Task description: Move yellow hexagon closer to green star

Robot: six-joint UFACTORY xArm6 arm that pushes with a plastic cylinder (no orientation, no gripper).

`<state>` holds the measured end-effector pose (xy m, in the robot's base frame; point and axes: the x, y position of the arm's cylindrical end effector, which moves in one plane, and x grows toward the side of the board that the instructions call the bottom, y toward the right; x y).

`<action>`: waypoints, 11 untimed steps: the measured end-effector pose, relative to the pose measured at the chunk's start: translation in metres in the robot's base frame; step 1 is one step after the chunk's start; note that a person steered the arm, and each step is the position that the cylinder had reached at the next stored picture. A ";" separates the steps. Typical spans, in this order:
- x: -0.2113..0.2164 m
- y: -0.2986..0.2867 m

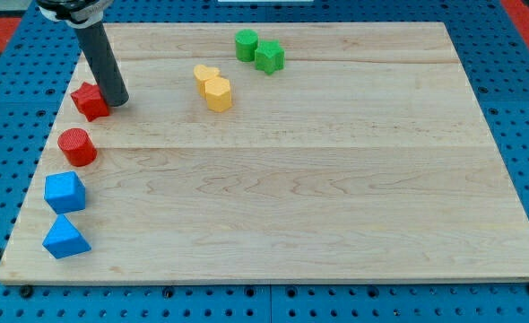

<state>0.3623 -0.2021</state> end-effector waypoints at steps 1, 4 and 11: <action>-0.001 0.002; -0.006 0.002; -0.018 0.191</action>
